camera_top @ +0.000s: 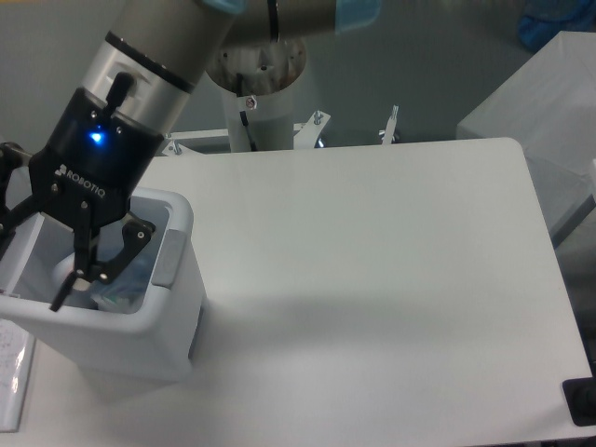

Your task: Place the trash in the trash can

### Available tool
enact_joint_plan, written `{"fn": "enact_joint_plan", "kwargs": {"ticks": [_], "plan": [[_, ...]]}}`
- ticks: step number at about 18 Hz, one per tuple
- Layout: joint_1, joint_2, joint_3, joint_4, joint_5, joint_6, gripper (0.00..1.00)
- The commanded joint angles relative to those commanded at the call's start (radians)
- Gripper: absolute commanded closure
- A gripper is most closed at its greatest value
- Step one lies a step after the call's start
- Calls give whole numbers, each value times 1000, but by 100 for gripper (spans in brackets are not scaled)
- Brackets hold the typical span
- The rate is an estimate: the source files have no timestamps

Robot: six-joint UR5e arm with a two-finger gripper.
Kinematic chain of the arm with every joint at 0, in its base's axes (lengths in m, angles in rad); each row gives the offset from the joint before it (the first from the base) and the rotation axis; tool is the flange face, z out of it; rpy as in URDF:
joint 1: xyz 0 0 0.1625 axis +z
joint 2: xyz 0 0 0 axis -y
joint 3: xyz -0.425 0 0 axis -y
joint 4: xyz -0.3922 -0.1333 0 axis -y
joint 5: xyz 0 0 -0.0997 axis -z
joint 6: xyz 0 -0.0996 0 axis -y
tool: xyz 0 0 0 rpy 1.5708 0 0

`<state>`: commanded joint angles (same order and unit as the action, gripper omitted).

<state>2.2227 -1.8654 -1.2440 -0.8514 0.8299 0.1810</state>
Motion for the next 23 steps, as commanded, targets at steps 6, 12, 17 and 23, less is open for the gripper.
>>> {"fn": "enact_joint_plan", "kwargs": {"ticks": [6, 12, 17, 23], "plan": [[121, -9, -2, -2, 51, 37, 0], [380, -77, -6, -6, 52, 138, 0], [517, -109, -8, -11, 54, 196, 0], [551, -130, -12, -24, 211, 297, 0]]}}
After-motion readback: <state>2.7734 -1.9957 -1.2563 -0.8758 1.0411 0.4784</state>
